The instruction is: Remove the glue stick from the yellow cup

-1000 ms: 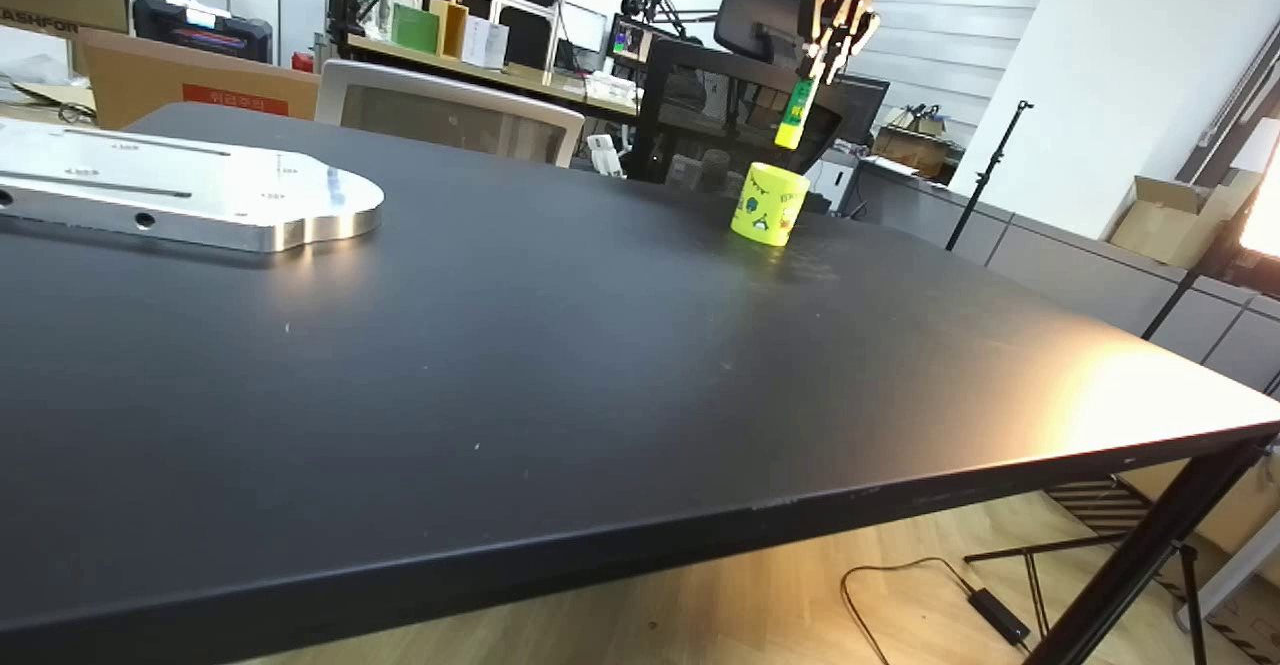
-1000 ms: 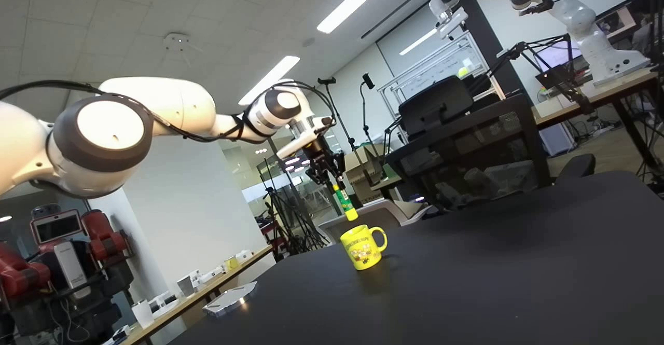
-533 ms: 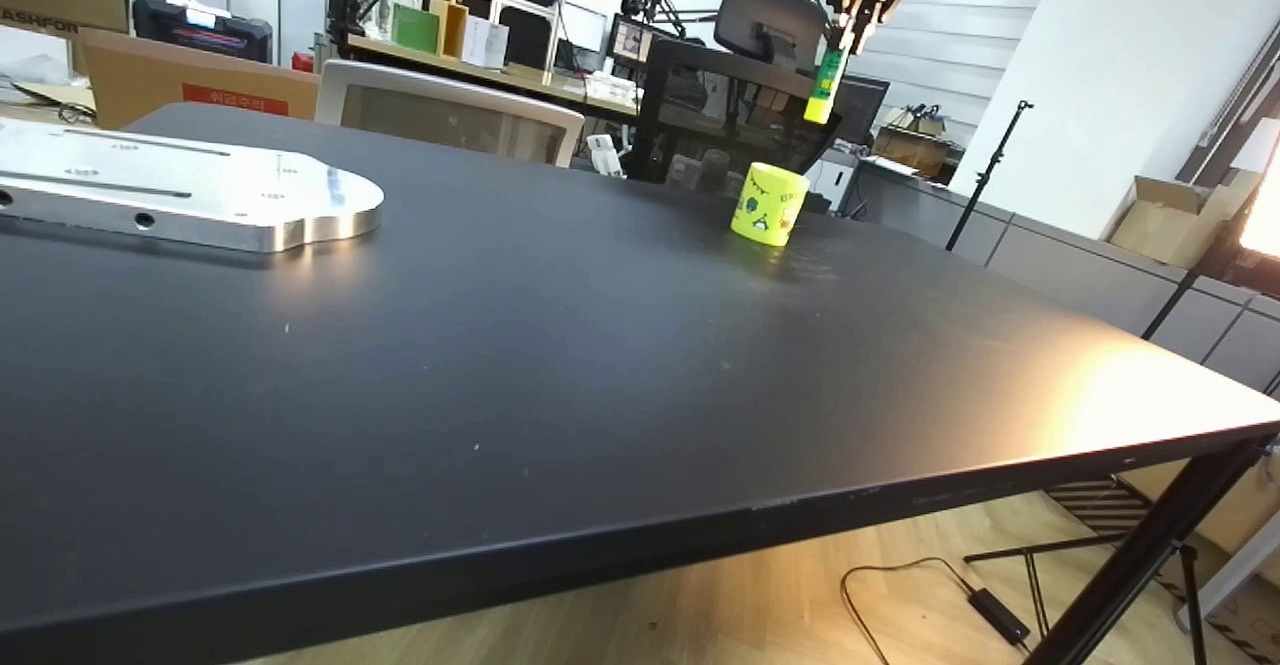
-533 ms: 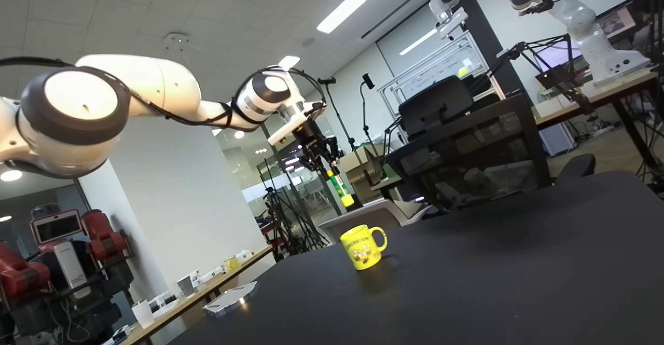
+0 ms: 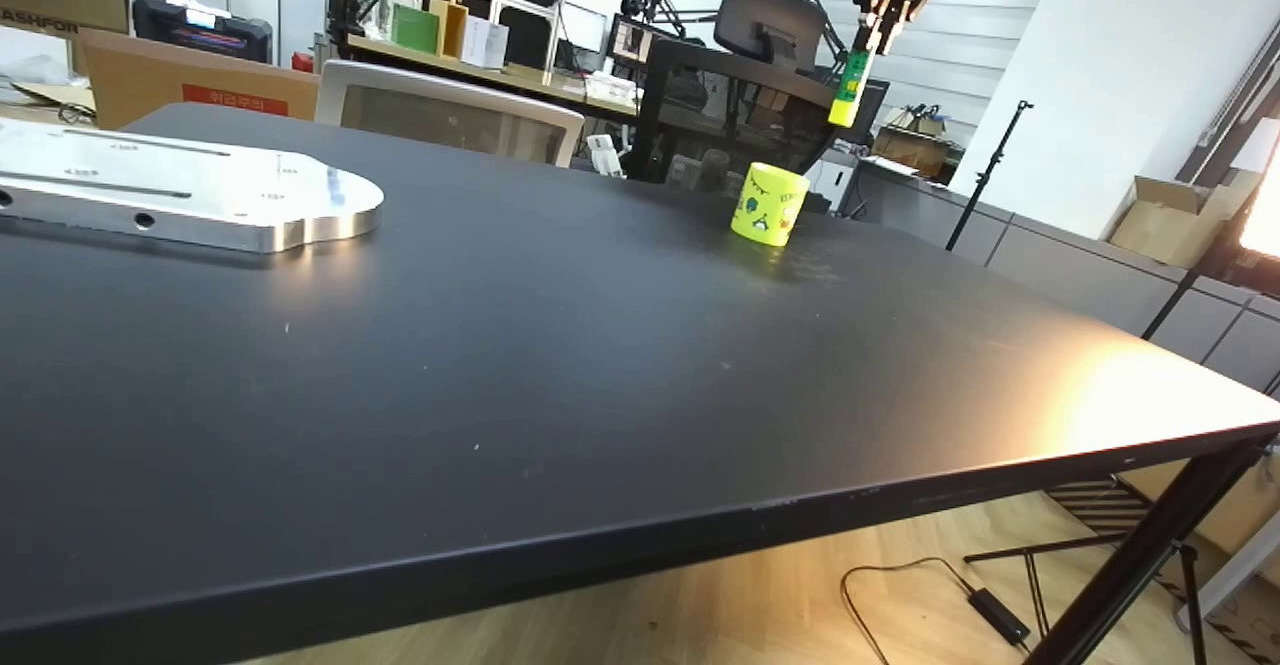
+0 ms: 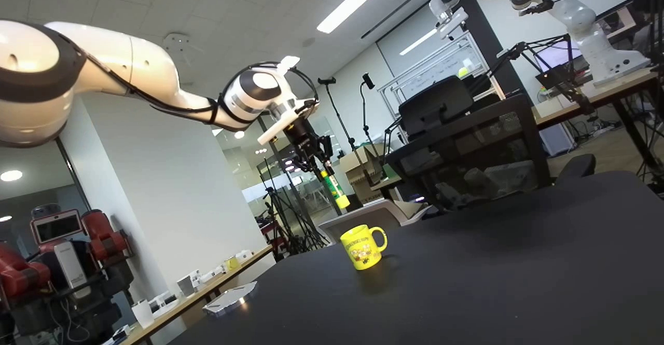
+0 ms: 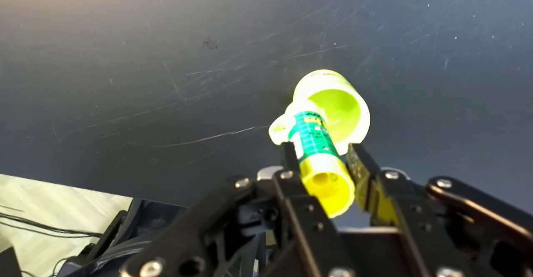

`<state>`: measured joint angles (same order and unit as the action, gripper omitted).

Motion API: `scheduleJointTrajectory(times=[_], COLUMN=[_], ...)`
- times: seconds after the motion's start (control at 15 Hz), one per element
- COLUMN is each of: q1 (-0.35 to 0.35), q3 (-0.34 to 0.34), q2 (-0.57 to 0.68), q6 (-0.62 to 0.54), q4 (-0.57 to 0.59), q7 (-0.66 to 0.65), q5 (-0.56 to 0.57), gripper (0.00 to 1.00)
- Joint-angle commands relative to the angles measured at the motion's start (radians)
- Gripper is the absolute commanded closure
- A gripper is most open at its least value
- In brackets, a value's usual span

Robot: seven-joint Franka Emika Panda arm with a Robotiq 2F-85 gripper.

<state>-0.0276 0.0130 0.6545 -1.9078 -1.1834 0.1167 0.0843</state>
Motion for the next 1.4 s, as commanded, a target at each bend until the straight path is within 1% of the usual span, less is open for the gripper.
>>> scheduleJointTrajectory(times=[0.0,0.73,0.87,1.0,1.13,1.33], q1=[0.001,-0.006,-0.008,-0.011,-0.013,-0.015], q3=[-0.014,-0.022,-0.022,-0.026,-0.031,-0.039], q2=[-0.161,-0.514,-0.581,-0.638,-0.662,-0.649], q6=[-0.070,-0.235,-0.296,-0.389,-0.481,-0.534], q4=[-0.240,-0.792,-0.903,-1.020,-1.098,-1.145], q7=[0.005,0.062,0.077,0.083,0.080,0.076], q5=[0.011,0.012,0.001,-0.013,-0.018,-0.021], gripper=[0.91,0.91,0.91,0.91,0.91,0.91])
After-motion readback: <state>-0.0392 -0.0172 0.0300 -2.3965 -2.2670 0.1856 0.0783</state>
